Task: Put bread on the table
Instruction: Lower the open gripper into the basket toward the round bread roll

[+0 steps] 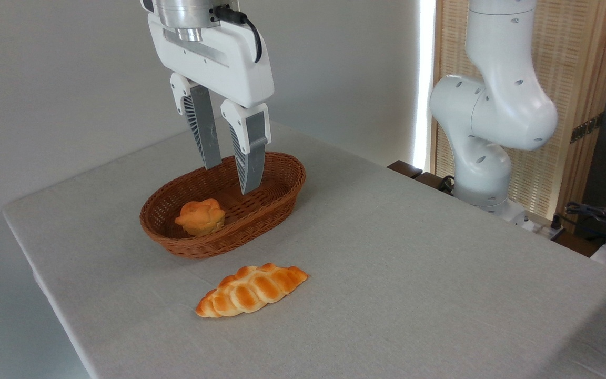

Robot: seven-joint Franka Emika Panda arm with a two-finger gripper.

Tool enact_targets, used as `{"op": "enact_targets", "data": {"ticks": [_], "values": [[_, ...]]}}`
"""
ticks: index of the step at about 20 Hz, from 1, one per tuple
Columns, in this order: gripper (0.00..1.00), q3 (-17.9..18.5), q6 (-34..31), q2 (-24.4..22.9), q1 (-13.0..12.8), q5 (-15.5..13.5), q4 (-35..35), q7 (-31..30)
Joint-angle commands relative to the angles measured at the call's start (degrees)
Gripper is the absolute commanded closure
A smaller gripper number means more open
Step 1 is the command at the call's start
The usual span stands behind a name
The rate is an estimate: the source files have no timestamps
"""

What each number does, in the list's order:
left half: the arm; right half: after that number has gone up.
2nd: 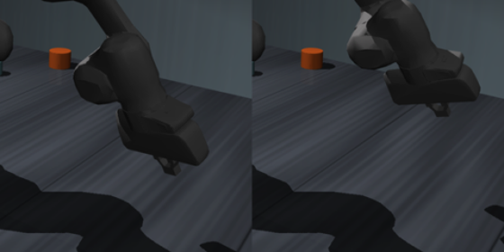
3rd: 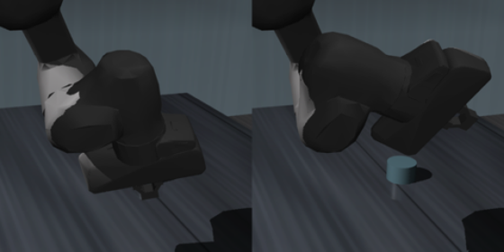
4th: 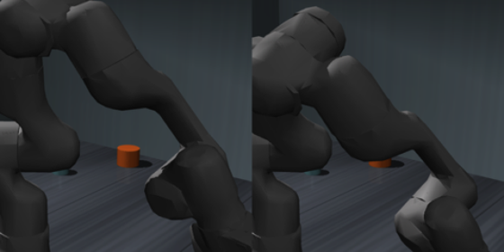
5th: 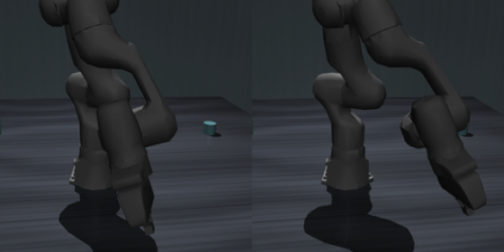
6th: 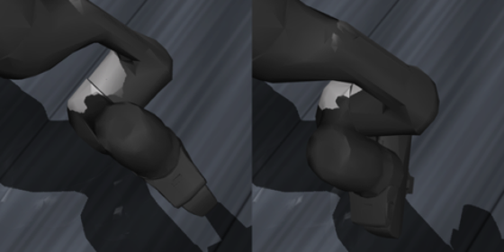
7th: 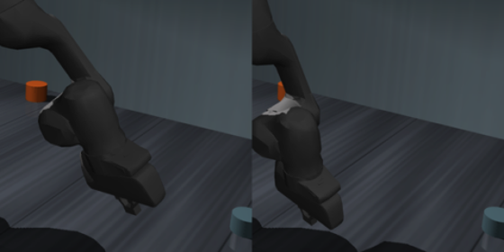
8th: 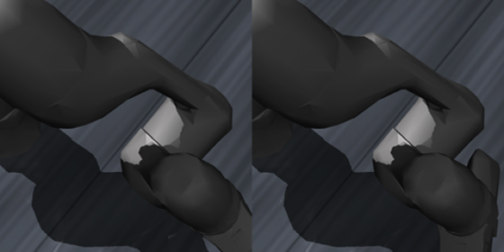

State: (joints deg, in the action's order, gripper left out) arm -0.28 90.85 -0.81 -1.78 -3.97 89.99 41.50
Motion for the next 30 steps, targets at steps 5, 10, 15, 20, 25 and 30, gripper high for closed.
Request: {"op": "enact_targets", "data": {"ticks": [5,10,15,20,25,30], "values": [[0.0,0.2,-1.6,0.9,-0.2,0.0,-1.2,0.4],[0.0,-0.2,-1.7,0.9,-0.2,0.0,-1.2,0.4],[0.0,-3.9,-0.9,1.5,-0.8,0.0,-1.1,-0.1],[0.0,-11.6,-0.1,4.5,-0.9,0.4,-0.5,-0.1],[0.0,-18.2,8.7,7.0,-0.9,0.7,5.0,0.7],[0.0,-21.6,19.2,9.8,-0.9,0.9,9.5,1.0]]}}
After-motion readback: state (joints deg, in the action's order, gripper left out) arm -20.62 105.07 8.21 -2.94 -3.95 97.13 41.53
